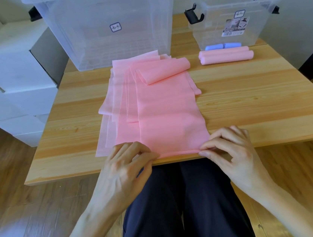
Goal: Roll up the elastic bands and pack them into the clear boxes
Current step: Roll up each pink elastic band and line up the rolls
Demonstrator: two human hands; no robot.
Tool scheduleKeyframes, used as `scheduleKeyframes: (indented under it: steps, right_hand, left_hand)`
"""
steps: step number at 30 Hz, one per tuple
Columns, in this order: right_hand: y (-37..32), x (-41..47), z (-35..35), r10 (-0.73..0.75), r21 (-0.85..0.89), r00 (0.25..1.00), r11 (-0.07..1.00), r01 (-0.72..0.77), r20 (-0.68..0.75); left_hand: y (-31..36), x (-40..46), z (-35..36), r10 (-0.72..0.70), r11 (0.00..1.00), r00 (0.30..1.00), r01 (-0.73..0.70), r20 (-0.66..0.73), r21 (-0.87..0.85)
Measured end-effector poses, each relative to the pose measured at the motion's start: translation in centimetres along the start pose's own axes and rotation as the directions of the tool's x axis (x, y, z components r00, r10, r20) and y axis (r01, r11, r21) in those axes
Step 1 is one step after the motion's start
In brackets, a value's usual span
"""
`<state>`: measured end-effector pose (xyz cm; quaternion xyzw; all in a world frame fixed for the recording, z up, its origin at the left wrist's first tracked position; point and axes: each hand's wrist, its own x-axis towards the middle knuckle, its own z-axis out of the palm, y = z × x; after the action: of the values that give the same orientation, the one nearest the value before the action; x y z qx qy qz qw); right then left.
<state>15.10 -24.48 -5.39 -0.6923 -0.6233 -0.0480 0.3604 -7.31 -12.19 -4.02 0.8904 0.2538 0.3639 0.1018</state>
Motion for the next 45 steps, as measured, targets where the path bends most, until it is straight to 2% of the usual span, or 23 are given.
scheduleKeyframes:
  steps: [4, 6, 13, 16, 19, 25, 28, 31, 34, 37, 45]
  right_hand:
    - [-0.1, 0.4, -0.2, 0.05, 0.08, 0.998, 0.995, -0.052, 0.027]
    - [-0.2, 0.4, -0.2, 0.075, 0.096, 0.997, 0.992, -0.078, 0.035]
    - [0.2, 0.3, -0.4, -0.051, -0.055, 0.999, 0.997, 0.05, -0.013]
    - [0.2, 0.1, -0.4, -0.011, -0.002, 1.0, 1.0, 0.011, -0.027]
    - [0.0, 0.3, 0.0, 0.018, -0.04, 1.0, 0.999, -0.018, 0.0]
    - [-0.4, 0.3, -0.8, 0.076, -0.081, 0.992, 0.994, -0.068, 0.096]
    - [-0.8, 0.6, -1.2, 0.141, -0.07, 0.98, 0.989, -0.132, 0.139]
    - [-1.2, 1.3, -1.4, 0.214, -0.062, 0.962, 0.976, -0.207, 0.167]
    - [-1.3, 1.8, -1.5, 0.26, -0.064, 0.949, 0.966, -0.252, 0.178]
    - [-1.1, 1.7, -1.5, 0.27, -0.003, 0.952, 0.962, -0.272, 0.144]
    - [-0.4, 0.4, -1.1, 0.175, 0.093, 0.982, 0.979, -0.181, 0.071]
  left_hand:
    - [-0.6, -0.3, -0.3, -0.012, 1.0, 0.995, 0.01, 0.095, 0.024]
    - [-0.8, -0.5, -0.5, -0.02, 1.0, 0.996, 0.019, 0.092, 0.009]
    - [-0.9, -0.3, -0.4, -0.026, 1.0, 0.996, 0.025, 0.082, 0.011]
    - [-0.9, -0.3, -0.5, -0.04, 0.999, 0.996, 0.039, 0.081, 0.008]
    - [-0.7, -0.2, -0.6, -0.067, 0.998, 0.992, 0.066, 0.105, 0.014]
    - [-0.6, 0.2, -0.9, -0.112, 0.994, 0.968, 0.113, 0.225, 0.009]
    - [-0.6, 0.7, -1.5, -0.152, 0.986, 0.941, 0.164, 0.303, -0.015]
    - [-0.5, 1.5, -2.2, -0.26, 0.95, 0.887, 0.306, 0.382, -0.066]
    - [-0.4, 2.1, -2.4, -0.307, 0.923, 0.86, 0.373, 0.407, -0.093]
    - [-0.5, 2.3, -2.3, -0.29, 0.933, 0.893, 0.343, 0.344, -0.104]
    - [-1.0, 0.5, -1.6, -0.161, 0.971, 0.945, 0.203, 0.284, -0.127]
